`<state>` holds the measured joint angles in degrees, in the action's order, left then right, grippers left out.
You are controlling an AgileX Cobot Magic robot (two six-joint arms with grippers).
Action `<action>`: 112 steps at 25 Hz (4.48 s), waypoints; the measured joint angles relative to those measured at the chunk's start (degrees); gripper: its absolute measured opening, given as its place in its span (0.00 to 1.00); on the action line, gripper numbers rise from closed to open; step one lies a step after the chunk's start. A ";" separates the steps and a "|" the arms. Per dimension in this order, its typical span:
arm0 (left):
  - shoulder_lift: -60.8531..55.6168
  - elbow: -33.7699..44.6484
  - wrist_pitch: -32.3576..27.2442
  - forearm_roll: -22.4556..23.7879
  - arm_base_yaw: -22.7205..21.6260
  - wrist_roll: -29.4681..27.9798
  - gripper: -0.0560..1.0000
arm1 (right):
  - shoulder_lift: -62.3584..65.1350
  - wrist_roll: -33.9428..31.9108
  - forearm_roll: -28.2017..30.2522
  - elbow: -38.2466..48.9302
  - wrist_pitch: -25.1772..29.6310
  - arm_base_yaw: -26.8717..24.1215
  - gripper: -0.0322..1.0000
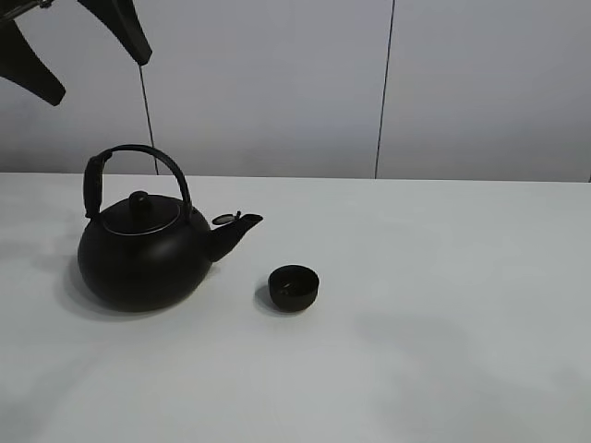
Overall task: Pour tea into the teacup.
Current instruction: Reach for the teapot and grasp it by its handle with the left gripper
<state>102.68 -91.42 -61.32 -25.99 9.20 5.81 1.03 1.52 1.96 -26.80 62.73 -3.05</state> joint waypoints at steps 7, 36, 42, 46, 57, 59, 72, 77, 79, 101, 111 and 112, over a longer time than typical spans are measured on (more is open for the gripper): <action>0.00 0.00 0.00 0.00 0.00 0.00 0.71 | 0.00 0.00 0.00 0.00 -0.54 0.00 0.62; -32.81 48.95 61.32 27.28 8.65 0.11 0.71 | 0.00 0.00 -0.01 0.06 -0.64 0.00 0.62; -29.43 70.06 97.99 29.42 8.65 0.11 0.71 | 0.00 0.00 -0.01 0.06 -0.64 0.00 0.62; -21.88 73.90 113.60 29.42 8.65 0.11 0.71 | 0.00 0.00 -0.01 0.06 -0.64 0.00 0.62; -1.34 73.03 126.06 29.57 7.26 0.11 0.71 | 0.00 0.00 -0.06 0.06 -0.76 0.00 0.62; -0.03 72.24 126.06 29.71 6.12 -0.33 0.71 | 0.00 0.00 -0.06 0.06 -0.76 0.00 0.62; 4.08 64.63 126.60 34.49 1.26 -0.72 0.71 | 0.00 0.00 -0.06 0.06 -0.76 0.00 0.62; 6.55 62.32 126.13 35.66 1.22 -0.72 0.71 | 0.00 0.00 -0.06 0.06 -0.76 0.00 0.62; 7.34 61.20 125.87 35.78 1.22 -0.72 0.71 | 0.00 0.00 -0.06 0.06 -0.76 0.00 0.62; 10.91 57.32 124.97 38.27 -0.27 -3.52 0.50 | 0.00 0.00 -0.06 0.06 -0.76 0.00 0.62; 12.50 56.40 125.66 43.27 -0.27 -3.13 0.15 | 0.00 0.00 -0.06 0.06 -0.83 0.00 0.62; 12.50 56.40 125.66 43.20 -0.27 -3.07 0.15 | 0.00 0.00 -0.06 0.06 -0.83 0.00 0.62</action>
<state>115.19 -35.02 64.34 17.20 8.93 2.74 1.03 1.52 1.90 -26.74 61.91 -3.05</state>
